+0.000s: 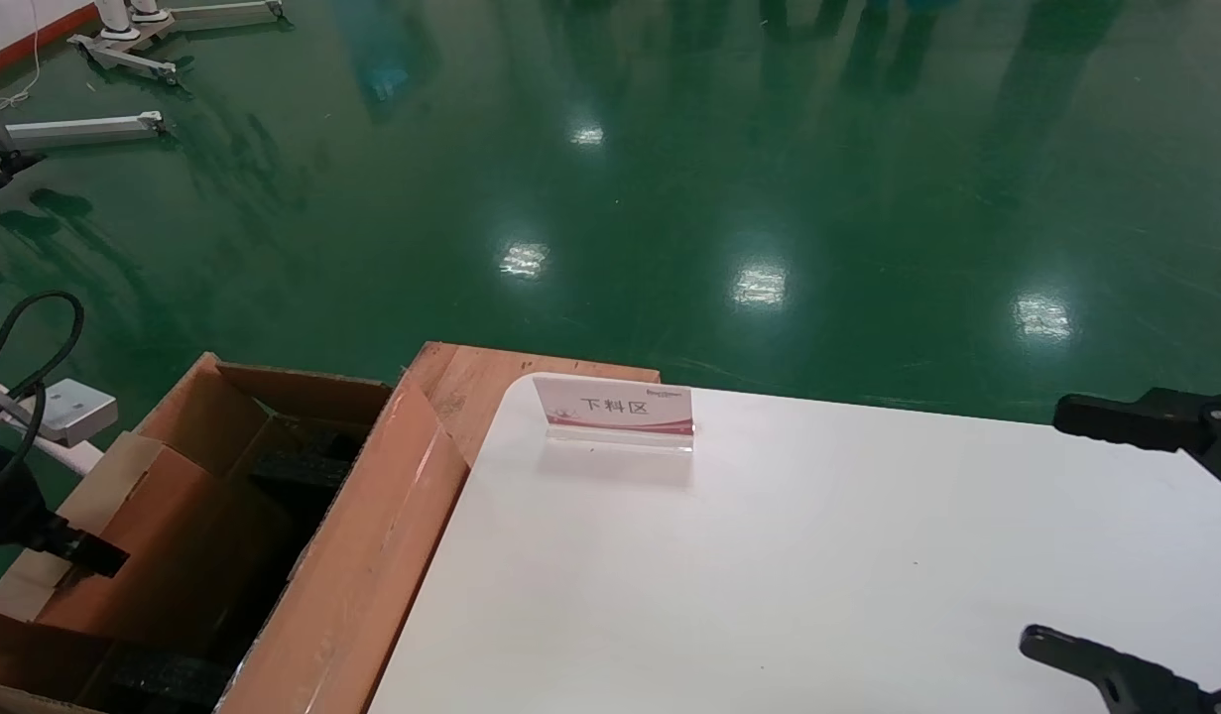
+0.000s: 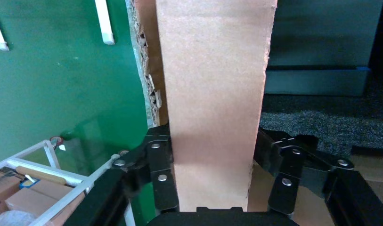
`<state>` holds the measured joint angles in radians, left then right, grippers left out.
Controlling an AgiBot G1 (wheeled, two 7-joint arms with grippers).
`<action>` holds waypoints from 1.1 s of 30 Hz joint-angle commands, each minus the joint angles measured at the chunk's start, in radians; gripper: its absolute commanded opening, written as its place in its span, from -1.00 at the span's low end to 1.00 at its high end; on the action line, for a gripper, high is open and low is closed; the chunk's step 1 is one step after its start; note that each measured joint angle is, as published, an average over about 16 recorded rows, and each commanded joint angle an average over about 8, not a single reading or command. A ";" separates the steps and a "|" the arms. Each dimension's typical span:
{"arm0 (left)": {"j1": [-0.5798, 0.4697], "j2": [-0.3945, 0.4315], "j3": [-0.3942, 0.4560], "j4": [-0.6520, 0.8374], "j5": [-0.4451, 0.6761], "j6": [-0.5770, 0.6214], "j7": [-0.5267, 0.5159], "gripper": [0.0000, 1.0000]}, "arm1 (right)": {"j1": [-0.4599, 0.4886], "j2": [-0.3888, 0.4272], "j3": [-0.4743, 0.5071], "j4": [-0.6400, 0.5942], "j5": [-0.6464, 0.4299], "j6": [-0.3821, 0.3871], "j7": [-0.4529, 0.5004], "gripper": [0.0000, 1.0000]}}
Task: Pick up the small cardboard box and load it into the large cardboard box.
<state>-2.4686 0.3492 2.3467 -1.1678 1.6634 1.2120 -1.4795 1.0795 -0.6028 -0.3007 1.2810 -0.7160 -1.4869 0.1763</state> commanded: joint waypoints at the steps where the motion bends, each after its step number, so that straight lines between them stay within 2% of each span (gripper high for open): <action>1: -0.001 -0.001 0.000 -0.001 0.000 0.000 0.000 1.00 | 0.000 0.000 0.000 0.000 0.000 0.000 0.000 1.00; 19: -0.023 0.014 -0.015 -0.031 0.002 -0.006 0.015 1.00 | 0.000 0.000 0.000 0.000 0.000 0.000 0.000 1.00; 27: -0.128 -0.007 -0.088 -0.126 -0.033 -0.048 0.063 1.00 | 0.001 0.000 -0.001 -0.001 0.000 0.000 0.000 1.00; 33: -0.196 -0.041 -0.160 -0.175 -0.142 -0.095 0.133 1.00 | 0.001 0.000 -0.001 -0.001 0.000 0.000 -0.001 1.00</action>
<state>-2.6506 0.3185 2.1923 -1.3328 1.5196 1.1202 -1.3396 1.0802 -0.6028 -0.3018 1.2801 -0.7156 -1.4872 0.1757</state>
